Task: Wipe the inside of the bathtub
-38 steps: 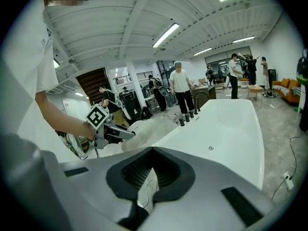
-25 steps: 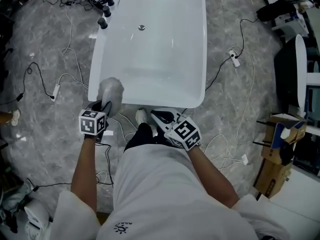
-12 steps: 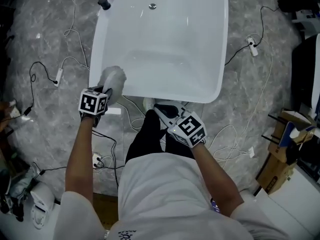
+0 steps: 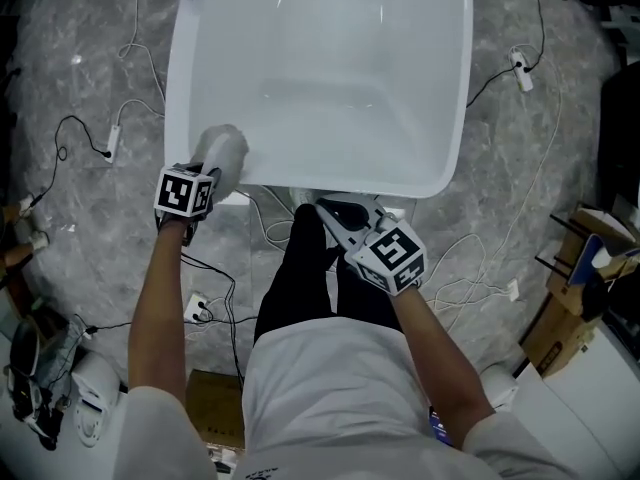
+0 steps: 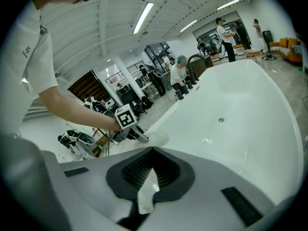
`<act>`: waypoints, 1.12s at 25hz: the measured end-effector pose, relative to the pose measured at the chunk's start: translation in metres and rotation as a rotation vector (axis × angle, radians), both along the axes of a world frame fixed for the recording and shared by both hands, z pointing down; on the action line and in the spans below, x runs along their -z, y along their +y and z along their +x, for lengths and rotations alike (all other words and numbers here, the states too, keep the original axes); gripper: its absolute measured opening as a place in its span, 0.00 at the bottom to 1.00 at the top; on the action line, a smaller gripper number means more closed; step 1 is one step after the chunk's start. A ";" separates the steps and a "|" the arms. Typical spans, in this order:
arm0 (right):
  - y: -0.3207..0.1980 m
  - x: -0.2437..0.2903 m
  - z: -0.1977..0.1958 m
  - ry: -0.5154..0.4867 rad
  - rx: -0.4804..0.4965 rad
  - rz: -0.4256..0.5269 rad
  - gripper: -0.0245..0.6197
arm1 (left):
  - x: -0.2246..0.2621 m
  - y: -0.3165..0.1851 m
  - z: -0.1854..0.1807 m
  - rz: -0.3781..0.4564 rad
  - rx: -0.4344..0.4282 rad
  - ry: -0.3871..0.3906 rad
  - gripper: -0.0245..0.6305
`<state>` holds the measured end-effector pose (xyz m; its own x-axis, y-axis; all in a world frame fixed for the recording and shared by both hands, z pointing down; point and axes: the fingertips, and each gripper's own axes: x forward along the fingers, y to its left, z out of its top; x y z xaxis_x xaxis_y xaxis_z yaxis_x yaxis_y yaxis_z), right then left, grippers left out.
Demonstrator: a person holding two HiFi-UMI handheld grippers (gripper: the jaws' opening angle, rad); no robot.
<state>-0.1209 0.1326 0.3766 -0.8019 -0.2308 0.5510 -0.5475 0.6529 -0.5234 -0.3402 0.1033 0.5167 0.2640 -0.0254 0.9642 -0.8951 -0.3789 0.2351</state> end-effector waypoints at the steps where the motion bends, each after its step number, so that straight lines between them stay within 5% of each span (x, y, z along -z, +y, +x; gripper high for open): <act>1: 0.001 -0.002 0.002 -0.005 -0.003 -0.005 0.05 | -0.001 0.000 0.001 -0.008 0.005 -0.001 0.19; 18: -0.004 -0.034 0.014 -0.046 -0.052 -0.036 0.05 | -0.043 -0.039 0.009 -0.116 0.013 -0.091 0.19; 28: -0.009 -0.041 -0.005 -0.110 -0.032 -0.036 0.05 | -0.062 -0.046 0.014 -0.049 -0.001 -0.135 0.19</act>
